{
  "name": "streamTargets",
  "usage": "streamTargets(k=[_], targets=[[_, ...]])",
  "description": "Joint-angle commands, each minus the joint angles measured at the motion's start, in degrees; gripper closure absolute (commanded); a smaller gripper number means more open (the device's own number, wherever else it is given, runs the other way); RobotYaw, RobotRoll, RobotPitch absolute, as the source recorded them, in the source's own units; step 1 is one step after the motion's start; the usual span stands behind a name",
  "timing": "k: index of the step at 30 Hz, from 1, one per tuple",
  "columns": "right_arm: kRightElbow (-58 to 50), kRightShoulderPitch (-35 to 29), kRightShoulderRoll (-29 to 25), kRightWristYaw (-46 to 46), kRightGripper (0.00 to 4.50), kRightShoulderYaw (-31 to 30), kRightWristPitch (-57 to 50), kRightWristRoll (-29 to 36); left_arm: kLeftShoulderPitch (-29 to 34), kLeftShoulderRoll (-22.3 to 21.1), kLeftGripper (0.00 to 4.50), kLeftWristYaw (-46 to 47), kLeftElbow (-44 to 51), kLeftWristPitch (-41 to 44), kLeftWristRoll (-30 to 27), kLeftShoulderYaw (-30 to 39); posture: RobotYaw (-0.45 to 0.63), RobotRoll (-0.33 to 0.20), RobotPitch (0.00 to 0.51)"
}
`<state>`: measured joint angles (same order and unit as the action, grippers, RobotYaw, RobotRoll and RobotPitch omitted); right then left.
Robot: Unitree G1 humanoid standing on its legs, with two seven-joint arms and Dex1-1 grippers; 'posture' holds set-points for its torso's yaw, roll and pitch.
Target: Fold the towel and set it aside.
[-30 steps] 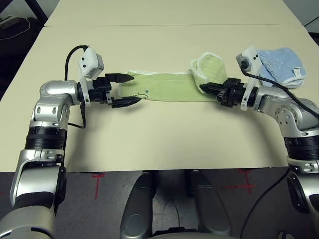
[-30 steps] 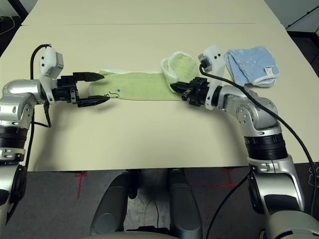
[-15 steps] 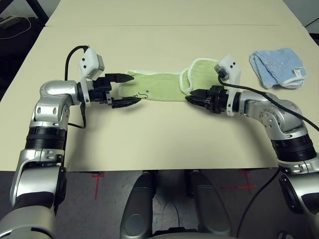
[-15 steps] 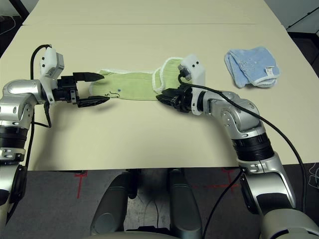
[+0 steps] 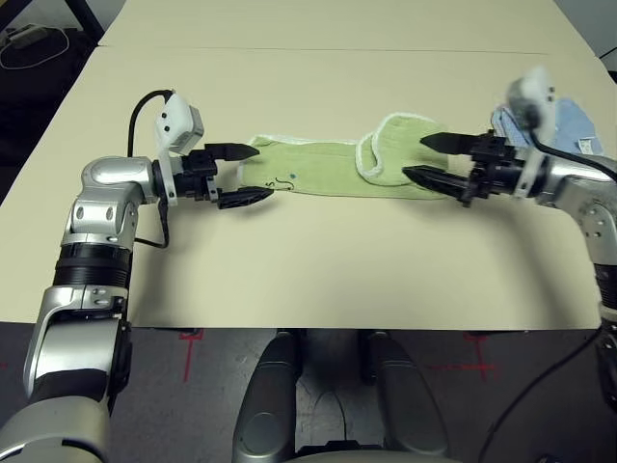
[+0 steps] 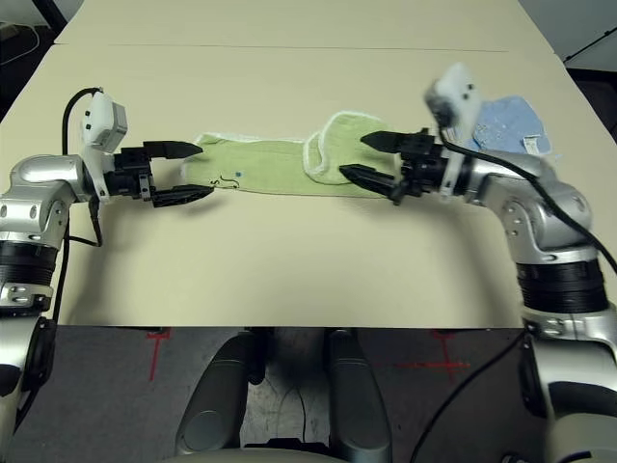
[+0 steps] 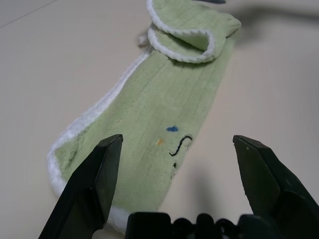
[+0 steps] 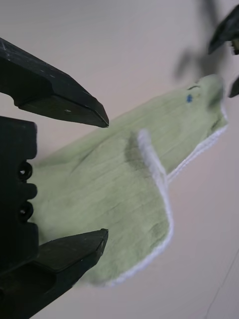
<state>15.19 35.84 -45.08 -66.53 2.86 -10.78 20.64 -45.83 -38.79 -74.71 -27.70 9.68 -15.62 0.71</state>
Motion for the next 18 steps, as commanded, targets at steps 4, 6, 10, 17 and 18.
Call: streamTargets(k=[4, 6, 10, 17, 18], targets=[[15.7, 2.3, 3.1, -5.8, 0.05, -1.4, 18.9, -5.1, 0.3, 0.9, 0.0, 6.8, -1.3, -2.7, 3.2, 0.0, 0.07, 0.0, 0.229], [20.4, 4.1, 4.5, -8.1, 0.05, -1.2, 23.8, -5.4, 0.8, 1.5, 0.0, 8.8, 1.4, 1.0, 2.0, 0.5, 0.08, 0.0, 0.229], [25.2, 6.3, 5.6, -12.8, 0.05, -1.0, 27.4, -4.8, 2.2, 1.2, 0.0, 11.9, 5.8, 7.1, 1.3, 1.1, 0.09, 0.0, 0.223], [29.2, 8.2, 6.0, -19.0, 0.05, -1.5, 28.7, -4.9, 3.9, -1.1, 0.0, 12.3, 10.5, 14.5, -0.8, 2.1, 0.11, 0.0, 0.214], [29.8, 8.5, 6.2, -19.6, 0.05, -1.5, 28.9, -5.0, 4.2, -1.8, 0.0, 11.9, 10.8, 15.9, -1.2, 2.1, 0.12, 0.0, 0.214]])
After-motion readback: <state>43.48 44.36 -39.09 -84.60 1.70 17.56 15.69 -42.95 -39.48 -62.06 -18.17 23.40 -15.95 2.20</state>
